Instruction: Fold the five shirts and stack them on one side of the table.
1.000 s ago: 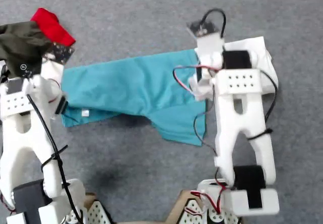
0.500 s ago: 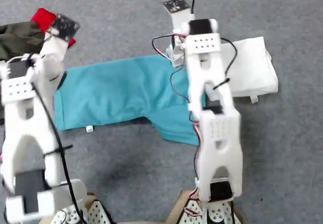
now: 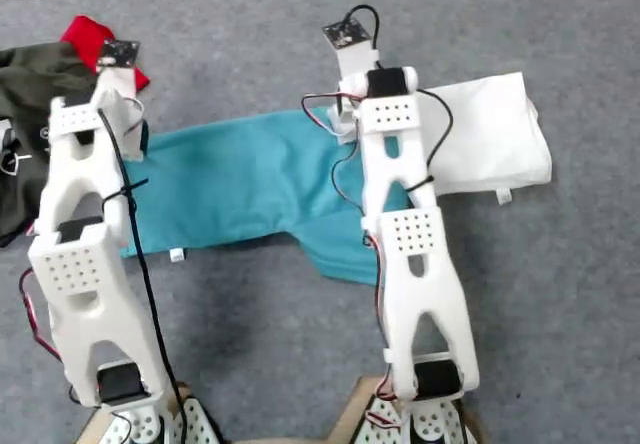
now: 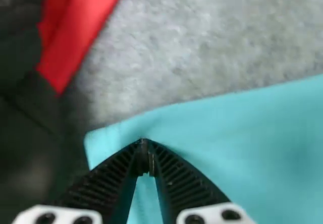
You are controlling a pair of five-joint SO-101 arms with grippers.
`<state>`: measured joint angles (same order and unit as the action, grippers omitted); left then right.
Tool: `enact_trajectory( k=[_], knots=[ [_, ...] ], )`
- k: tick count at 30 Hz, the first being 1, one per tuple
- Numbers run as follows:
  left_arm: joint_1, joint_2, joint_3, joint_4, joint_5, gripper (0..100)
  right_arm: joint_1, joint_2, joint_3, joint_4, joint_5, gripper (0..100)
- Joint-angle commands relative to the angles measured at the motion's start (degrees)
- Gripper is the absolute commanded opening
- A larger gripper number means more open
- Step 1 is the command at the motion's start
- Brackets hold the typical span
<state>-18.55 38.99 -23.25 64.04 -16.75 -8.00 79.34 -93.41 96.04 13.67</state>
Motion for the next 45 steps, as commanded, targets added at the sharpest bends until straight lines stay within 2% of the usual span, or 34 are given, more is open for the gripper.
enact_trajectory(
  k=[1,6,9,13,17,20,24,30,35,38,41,45],
  knots=[
    [-1.45,-0.53,-5.93,1.14,0.44,3,1.58,-7.6,-2.42,0.35,-0.09,1.5],
    [-1.1,-3.78,-5.85,1.49,-0.88,3,3.16,-15.6,-2.42,2.46,0.62,1.5],
    [-0.75,-8.26,-4.53,2.37,-2.29,3,1.32,-22.46,0.57,5.54,13.71,2.9],
    [-0.31,-16.09,-0.31,2.55,-2.29,3,-1.93,-34.95,11.56,5.45,18.73,4.3],
    [0.75,-26.64,10.24,2.37,-2.37,3,-4.48,-51.47,32.31,5.27,27.08,7.5],
    [2.86,-37.8,23.25,1.23,-5.1,3,-5.98,-63.16,50.42,5.19,34.55,10.6],
    [4.0,-54.07,41.45,-7.65,-6.15,3,-6.07,-75.65,72.13,2.11,40.53,15.8],
    [4.26,-67.78,55.6,-9.49,0.09,3,-8.0,-92.0,101.05,-2.29,48.7,21.0],
    [3.21,-66.55,57.63,-6.77,7.47,3,-13.27,-102.81,123.82,-8.44,50.55,27.7],
    [3.21,-64.26,57.98,-6.95,10.29,3,-15.91,-105.27,135.34,-16.0,50.2,30.6],
    [4.26,-62.33,57.98,-7.21,11.43,3,-15.65,-103.6,142.81,-26.11,50.2,30.9],
    [5.85,-60.66,58.24,-7.47,13.98,3,-10.55,-94.73,145.19,-37.1,50.2,30.8]
  ],
)
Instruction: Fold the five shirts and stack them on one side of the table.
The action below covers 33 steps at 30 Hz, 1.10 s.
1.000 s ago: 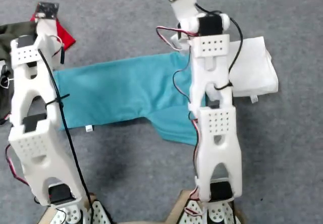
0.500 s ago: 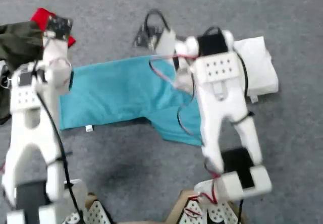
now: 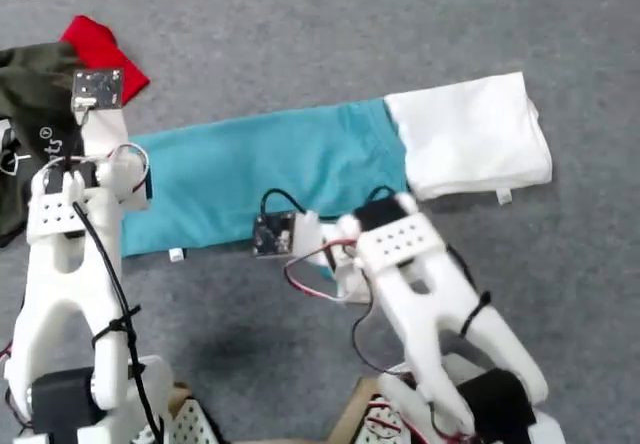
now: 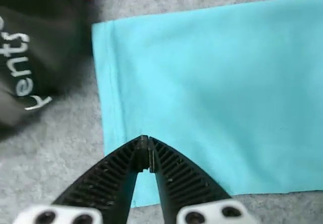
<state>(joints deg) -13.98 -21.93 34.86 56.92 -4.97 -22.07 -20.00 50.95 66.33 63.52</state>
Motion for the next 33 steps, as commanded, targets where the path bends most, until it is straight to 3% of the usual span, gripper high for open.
enact_trajectory(
  k=[1,5,13,20,23,33],
  knots=[
    [1.71,0.62,0.48,-1.23,2.9,3,5.27,7.87,0.31,-8.97,0.35,30.8],
    [3.12,1.41,4.62,-6.95,5.01,3,8.79,17.71,-4.97,-8.53,0.62,30.7],
    [2.86,1.32,14.02,-16.35,5.89,3,8.0,18.77,-6.64,-9.41,1.14,29.7],
    [2.86,1.23,14.73,-16.7,6.07,3,8.18,18.68,-6.81,-12.4,1.58,6.7],
    [3.03,1.23,14.81,-16.79,6.07,3,8.26,18.86,-8.66,-12.31,1.58,1.3],
    [3.03,1.41,17.01,-20.22,6.24,3,8.62,18.95,-28.09,1.76,5.1,1.4]
  ],
)
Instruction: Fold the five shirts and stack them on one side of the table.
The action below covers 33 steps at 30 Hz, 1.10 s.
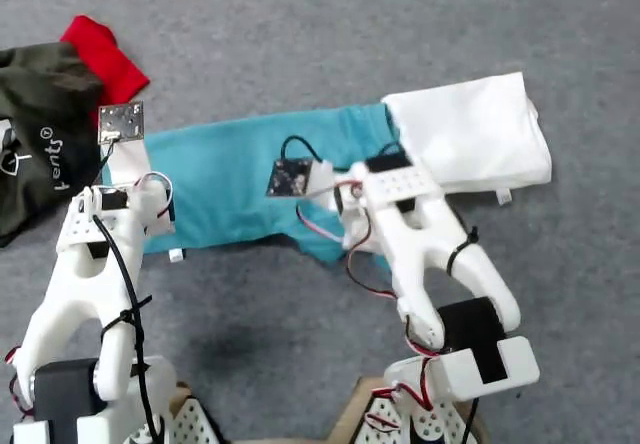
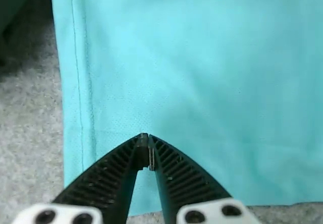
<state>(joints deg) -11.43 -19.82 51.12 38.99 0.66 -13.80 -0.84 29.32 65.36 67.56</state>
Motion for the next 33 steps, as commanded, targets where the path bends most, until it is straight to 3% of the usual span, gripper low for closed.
enact_trajectory(
  k=[1,8,23,28,33],
  knots=[
    [0.57,-0.79,1.19,-2.81,0.62,3,0.35,-0.13,-8.04,2.99,1.14,1.4],
    [0.75,-0.79,1.36,-2.9,0.53,3,-0.79,2.07,-17.27,2.9,1.14,1.4],
    [0.75,-0.79,1.45,-2.9,0.53,3,-2.37,28.7,-41.63,0.53,5.01,2.9],
    [0.84,-0.79,1.36,-2.81,0.53,3,-1.85,30.46,-47.52,-1.67,-5.1,23.2],
    [0.84,-0.79,1.45,-2.9,0.53,3,-0.62,30.73,-51.03,-2.73,-10.02,41.5]
  ],
)
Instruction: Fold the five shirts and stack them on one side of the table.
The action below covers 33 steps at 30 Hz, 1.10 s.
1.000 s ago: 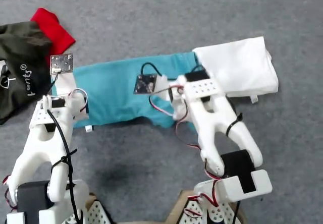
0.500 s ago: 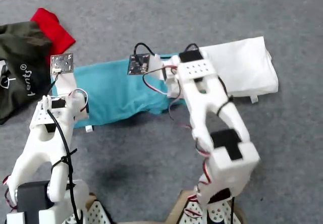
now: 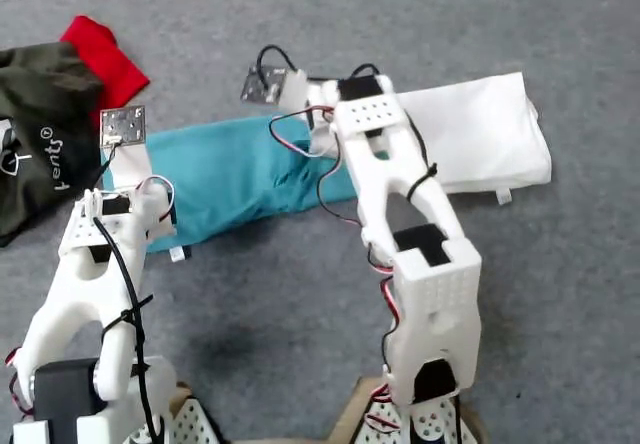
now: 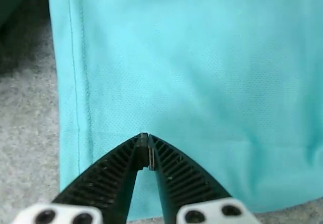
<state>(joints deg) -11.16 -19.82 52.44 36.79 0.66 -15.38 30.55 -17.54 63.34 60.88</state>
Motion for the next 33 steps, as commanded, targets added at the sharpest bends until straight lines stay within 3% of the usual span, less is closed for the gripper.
enact_trajectory(
  k=[1,6,10,12,15,23,33],
  knots=[
    [0.57,-0.79,0.13,-0.7,0.53,3,1.41,-0.75,-4.97,-0.18,-5.19,41.7],
    [0.48,-0.79,0.04,-0.44,0.53,3,3.25,-0.75,-11.74,9.67,-10.64,33.5],
    [0.04,-0.88,-0.04,-0.44,0.53,3,2.2,-0.75,-17.27,24.62,-11.08,0.8],
    [-0.04,-0.88,-0.04,-0.35,0.53,3,0.18,-0.66,-17.45,31.12,-10.99,6.3],
    [-0.04,-0.88,-0.13,-0.35,0.53,3,-4.31,-0.31,-14.9,31.82,-12.31,1.5],
    [-0.04,-0.88,-0.13,-0.44,0.53,3,-5.89,7.78,-9.19,7.21,-19.78,2.3],
    [-0.04,-0.88,-0.13,-0.62,0.53,3,-5.71,21.23,-34.42,5.63,-30.15,2.5]
  ],
)
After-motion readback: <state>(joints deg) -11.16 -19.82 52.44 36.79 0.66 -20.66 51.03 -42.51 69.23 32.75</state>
